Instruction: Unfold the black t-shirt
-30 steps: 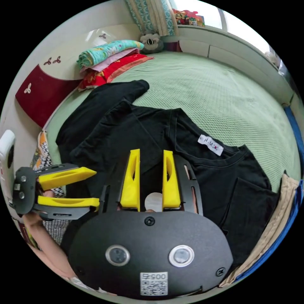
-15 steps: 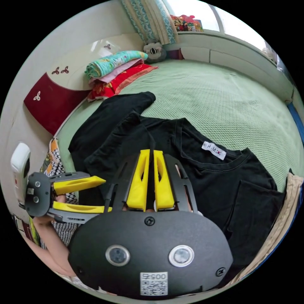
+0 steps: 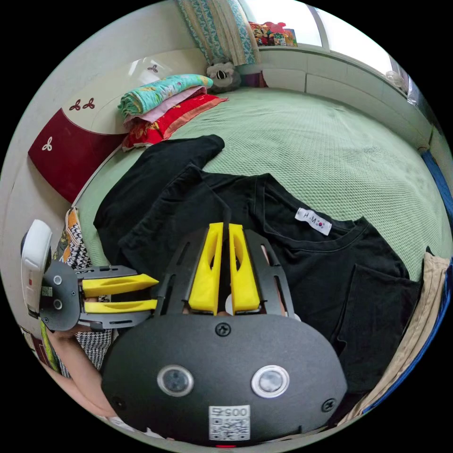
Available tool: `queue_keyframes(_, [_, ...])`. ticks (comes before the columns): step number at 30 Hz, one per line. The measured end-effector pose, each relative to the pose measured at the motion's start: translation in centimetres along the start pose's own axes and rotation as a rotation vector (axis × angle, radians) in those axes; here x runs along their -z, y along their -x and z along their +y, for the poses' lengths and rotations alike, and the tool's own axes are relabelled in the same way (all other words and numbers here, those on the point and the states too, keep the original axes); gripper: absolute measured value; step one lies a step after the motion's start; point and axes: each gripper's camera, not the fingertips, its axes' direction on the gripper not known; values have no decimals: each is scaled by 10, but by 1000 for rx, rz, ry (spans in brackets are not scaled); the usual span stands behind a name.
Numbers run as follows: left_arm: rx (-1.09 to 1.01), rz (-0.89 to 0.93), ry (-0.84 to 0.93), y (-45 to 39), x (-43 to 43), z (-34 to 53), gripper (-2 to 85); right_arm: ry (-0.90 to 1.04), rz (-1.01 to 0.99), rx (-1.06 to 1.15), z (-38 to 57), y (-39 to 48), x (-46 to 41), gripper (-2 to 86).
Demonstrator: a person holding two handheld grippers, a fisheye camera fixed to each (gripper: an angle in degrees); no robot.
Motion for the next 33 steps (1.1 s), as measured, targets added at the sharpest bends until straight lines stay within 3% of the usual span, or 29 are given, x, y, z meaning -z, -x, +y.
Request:
queue_keyframes(7, [54,43,-47,22,12,26,35,-35,-42,-16,7,0,6,12])
queue_keyframes(22, [109,138,-233,83,44,108,31,-132,-169,-65,19,12,30,7])
queue_keyframes(33, [146,279,-288,132,43,152,31,-115,-91,-52,11,50,27,2])
